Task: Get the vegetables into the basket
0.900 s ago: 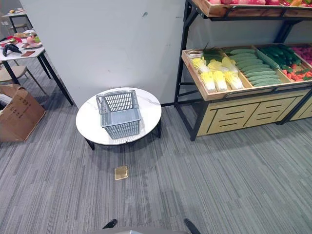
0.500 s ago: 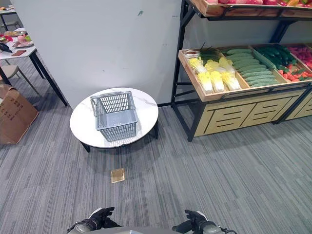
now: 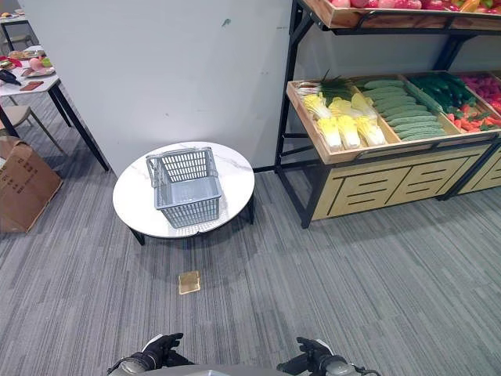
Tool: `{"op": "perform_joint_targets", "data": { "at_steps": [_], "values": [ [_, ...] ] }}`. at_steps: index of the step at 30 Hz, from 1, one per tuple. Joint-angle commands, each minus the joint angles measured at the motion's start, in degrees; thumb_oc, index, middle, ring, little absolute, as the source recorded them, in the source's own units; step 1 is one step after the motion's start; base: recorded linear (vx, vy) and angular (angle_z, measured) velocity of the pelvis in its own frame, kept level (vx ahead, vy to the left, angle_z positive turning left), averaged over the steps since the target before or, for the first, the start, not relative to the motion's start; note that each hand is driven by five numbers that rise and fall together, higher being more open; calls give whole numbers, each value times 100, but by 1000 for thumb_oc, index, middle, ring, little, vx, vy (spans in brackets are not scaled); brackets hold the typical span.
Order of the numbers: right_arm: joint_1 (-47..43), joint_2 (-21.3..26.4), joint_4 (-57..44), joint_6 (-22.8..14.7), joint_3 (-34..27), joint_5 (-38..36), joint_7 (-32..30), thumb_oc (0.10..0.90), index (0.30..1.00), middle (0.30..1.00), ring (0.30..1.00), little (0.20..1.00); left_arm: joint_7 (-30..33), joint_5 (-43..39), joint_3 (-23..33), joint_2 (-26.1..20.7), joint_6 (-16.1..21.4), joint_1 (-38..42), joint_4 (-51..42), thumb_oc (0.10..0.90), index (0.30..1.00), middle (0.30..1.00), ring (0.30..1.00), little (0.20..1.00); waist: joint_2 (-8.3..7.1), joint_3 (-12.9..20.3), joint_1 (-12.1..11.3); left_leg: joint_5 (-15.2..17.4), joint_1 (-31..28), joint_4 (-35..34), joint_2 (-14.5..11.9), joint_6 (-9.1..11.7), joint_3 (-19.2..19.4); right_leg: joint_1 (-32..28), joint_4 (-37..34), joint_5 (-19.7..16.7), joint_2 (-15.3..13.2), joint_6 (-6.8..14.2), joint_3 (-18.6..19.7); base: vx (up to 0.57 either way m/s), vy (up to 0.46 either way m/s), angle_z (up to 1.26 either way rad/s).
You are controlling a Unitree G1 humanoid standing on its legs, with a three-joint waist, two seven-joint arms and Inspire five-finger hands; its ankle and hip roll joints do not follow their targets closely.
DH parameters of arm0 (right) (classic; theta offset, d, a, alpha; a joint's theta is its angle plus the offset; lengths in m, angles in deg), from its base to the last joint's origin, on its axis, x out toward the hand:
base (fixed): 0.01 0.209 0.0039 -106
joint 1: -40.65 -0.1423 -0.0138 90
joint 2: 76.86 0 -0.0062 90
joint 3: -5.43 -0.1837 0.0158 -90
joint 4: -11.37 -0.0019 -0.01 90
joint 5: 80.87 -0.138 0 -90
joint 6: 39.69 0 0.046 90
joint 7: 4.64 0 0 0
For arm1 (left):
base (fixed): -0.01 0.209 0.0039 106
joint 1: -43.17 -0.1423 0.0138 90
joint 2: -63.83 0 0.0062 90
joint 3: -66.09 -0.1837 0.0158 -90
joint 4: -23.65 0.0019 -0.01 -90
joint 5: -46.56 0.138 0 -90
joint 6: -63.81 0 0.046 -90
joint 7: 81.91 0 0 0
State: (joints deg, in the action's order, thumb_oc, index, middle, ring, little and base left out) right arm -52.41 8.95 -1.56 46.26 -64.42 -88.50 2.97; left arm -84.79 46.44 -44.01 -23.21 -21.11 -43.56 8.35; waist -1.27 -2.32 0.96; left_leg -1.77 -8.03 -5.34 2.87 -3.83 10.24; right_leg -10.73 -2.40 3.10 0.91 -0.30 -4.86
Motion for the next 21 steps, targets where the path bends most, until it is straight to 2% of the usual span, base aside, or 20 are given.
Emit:
{"op": "perform_joint_targets", "data": {
  "at_steps": [1,11,15,20,21],
  "values": [
    [-51,203,420,55,90,52,81,900,1000,1000,1000,1000,-76,-24,-116,298,-16,142,426,900,1000,1000,1000,1000,119,-63,-45,634,-198,34,7,351,262,222,-260,-294,-215,574,-230,0,0,0],
    [-87,253,416,78,66,60,68,900,1000,1000,1000,1000,-71,-90,-67,284,-30,144,418,900,1000,1000,1000,1000,111,-138,-51,667,-185,34,26,302,273,235,-260,-363,-241,600,-208,28,43,0],
    [-107,261,384,88,27,35,59,900,1000,1000,1000,1000,-48,-85,-10,218,-29,174,408,900,1000,1000,1000,1000,105,-205,-87,688,-190,34,68,221,286,266,-218,-384,-282,633,-167,66,116,-2],
    [-193,300,201,35,-38,-156,11,900,1000,1000,1000,1000,2,-185,79,98,-30,239,337,900,1000,1000,1000,1000,79,-393,-101,662,-97,35,85,117,319,632,351,-218,-311,650,-48,36,150,-14],
    [-249,302,141,9,-74,-268,-15,900,1000,1000,1000,1000,20,-225,113,46,-26,283,321,900,1000,1000,1000,1000,56,-487,-88,738,-11,156,85,59,332,879,816,-102,-316,694,-21,9,106,-11]
  ]
}}
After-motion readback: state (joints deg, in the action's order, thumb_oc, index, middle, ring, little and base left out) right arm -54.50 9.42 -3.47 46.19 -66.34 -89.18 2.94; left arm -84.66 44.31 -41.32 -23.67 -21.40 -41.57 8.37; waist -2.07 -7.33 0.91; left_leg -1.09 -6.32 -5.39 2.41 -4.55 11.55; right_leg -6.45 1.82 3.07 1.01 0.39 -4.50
